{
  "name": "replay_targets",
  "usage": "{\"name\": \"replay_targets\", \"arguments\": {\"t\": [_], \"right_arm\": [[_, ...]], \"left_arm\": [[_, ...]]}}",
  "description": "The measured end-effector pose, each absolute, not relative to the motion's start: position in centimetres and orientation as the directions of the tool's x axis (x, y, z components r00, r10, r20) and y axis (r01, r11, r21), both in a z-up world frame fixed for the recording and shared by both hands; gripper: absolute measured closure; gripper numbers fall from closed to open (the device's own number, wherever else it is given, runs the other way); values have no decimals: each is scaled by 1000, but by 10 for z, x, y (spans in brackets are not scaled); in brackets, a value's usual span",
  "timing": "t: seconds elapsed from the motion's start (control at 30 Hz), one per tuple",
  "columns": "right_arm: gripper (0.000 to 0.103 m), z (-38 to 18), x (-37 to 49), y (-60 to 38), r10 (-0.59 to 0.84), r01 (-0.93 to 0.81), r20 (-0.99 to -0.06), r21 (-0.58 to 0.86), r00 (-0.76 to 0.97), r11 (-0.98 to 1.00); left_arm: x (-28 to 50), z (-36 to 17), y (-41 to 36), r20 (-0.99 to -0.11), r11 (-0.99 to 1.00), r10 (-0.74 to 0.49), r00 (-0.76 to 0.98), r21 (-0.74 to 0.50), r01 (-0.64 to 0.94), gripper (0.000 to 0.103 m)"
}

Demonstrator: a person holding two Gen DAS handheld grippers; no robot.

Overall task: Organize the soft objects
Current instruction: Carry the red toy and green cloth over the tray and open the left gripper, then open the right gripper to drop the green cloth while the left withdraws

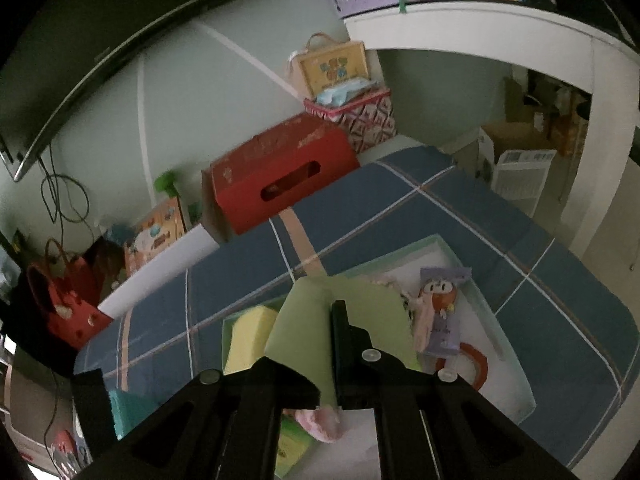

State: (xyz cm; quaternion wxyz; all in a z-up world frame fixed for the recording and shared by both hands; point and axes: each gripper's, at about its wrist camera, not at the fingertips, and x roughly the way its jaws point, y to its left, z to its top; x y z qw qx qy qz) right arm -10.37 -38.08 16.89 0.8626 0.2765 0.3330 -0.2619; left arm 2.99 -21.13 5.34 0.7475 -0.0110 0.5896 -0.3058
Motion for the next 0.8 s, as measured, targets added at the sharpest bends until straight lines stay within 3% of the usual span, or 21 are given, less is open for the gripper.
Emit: {"name": "replay_targets", "arguments": {"t": [0.3,0.37,0.43,0.73,0.8], "right_arm": [[95,137,-99,-365,-226,625,-801,222,555,748],[95,133,-100,-361,-224,621,-810,207,543,756],[95,126,-101,-357,-213,615,-823,197,527,764],[95,101,-105,-341,-193,600,-868,141,457,787],[85,95,-106,-337,-192,598,-879,124,436,792]], "left_arm": [[14,47,-215,-880,800,-470,71,-390,456,83],[12,49,-213,-874,791,-483,50,-411,453,61],[10,51,-209,-874,793,-484,39,-419,441,50],[-1,64,-181,-865,805,-499,56,-439,398,38],[-1,66,-173,-864,813,-497,72,-436,386,37]]}}
